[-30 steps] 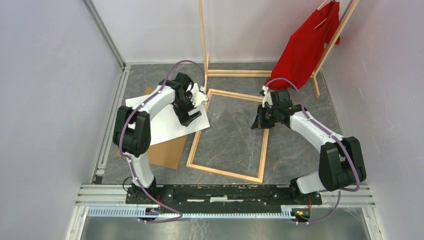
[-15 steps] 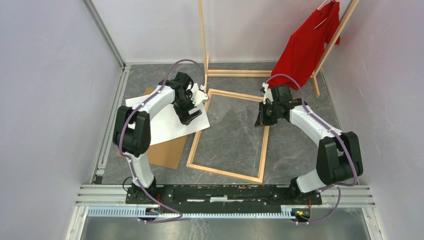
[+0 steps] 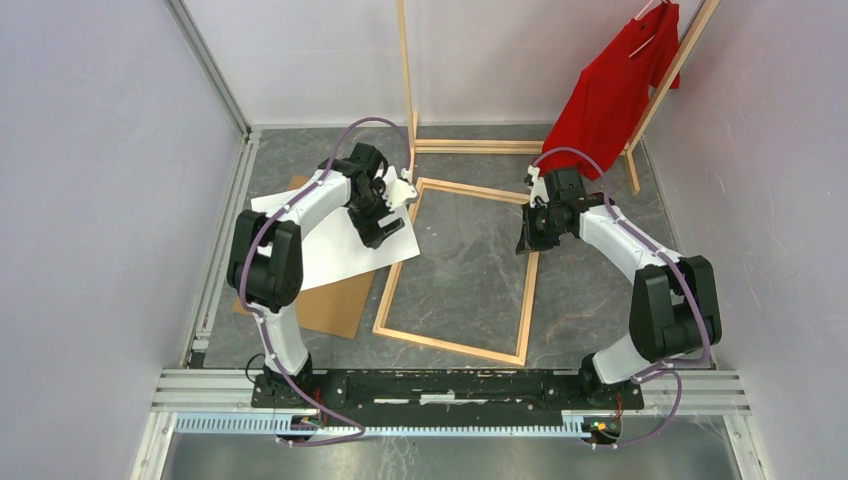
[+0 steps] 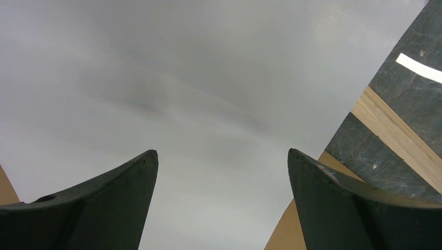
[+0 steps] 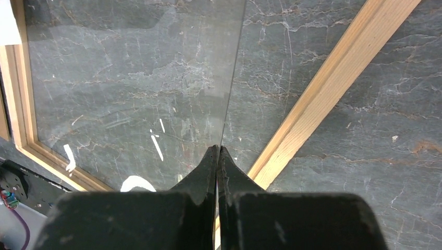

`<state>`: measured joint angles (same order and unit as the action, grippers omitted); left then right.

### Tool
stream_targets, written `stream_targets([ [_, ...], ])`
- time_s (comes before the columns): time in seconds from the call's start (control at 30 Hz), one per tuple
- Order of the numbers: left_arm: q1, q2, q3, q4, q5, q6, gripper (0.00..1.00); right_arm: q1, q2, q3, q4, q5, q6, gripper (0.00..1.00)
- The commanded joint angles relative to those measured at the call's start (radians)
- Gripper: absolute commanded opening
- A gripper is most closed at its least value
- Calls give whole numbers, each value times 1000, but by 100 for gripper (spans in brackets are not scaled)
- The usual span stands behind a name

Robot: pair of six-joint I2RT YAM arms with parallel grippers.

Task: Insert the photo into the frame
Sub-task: Adjust the photo frame item on the photo frame.

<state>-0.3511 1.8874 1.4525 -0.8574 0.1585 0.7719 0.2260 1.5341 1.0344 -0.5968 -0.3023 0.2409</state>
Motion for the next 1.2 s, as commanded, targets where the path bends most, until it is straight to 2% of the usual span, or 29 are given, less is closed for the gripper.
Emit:
stream_targets([
  [0.0, -4, 7, 30, 21, -6, -23, 100, -7, 10, 36, -1, 6, -25, 0],
  [0.77, -3, 39, 32, 40, -18, -28, 100, -18, -124, -48, 187, -137, -12, 0],
  [1.17, -2, 23, 23, 38, -17, -22, 100, -33, -44, -36, 148, -106, 22, 0],
])
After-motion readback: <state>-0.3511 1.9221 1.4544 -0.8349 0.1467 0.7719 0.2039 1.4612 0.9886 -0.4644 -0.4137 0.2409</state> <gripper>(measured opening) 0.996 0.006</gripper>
